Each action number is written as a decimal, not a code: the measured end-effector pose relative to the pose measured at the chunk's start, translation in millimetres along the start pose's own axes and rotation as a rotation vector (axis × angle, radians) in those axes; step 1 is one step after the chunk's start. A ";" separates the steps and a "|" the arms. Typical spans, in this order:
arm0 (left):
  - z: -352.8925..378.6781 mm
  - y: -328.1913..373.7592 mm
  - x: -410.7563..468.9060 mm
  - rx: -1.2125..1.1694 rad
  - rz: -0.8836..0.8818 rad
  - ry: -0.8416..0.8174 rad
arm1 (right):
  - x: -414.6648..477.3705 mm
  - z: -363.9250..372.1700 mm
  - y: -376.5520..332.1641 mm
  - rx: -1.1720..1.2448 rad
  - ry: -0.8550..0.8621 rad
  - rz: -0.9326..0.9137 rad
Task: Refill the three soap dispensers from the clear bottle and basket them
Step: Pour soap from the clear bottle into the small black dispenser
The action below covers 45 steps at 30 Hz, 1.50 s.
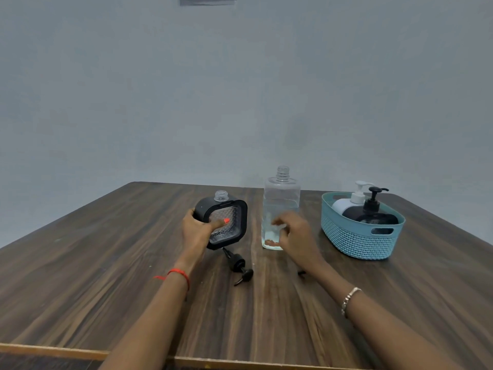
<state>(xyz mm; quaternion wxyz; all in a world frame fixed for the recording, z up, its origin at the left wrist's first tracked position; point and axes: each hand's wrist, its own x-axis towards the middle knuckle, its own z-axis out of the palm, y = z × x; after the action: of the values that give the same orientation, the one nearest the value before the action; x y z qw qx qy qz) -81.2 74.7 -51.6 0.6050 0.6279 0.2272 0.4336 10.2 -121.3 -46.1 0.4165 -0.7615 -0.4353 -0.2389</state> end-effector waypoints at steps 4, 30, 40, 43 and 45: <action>0.8 -0.5 1.5 0.013 0.009 0.007 | 15.4 -9.3 4.9 0.139 0.282 0.211; 12.6 13.4 -1.0 0.118 0.079 0.033 | 84.2 -31.2 -14.4 0.380 0.106 0.394; 22.9 43.4 -31.4 0.158 0.208 0.025 | 72.5 -72.6 -48.3 -0.123 -0.027 0.205; 23.8 46.0 -39.7 0.180 0.219 0.026 | 62.9 -79.6 -53.9 -0.234 -0.075 0.155; 23.8 47.4 -46.0 0.192 0.228 0.025 | 58.2 -83.8 -56.9 -0.294 -0.086 0.127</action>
<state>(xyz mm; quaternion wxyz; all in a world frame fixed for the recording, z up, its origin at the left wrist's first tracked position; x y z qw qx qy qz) -96.9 16.3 -16.1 0.4862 0.6991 0.2025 0.4835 -9.5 -149.3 65.6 0.2959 -0.8496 -0.3642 -0.2405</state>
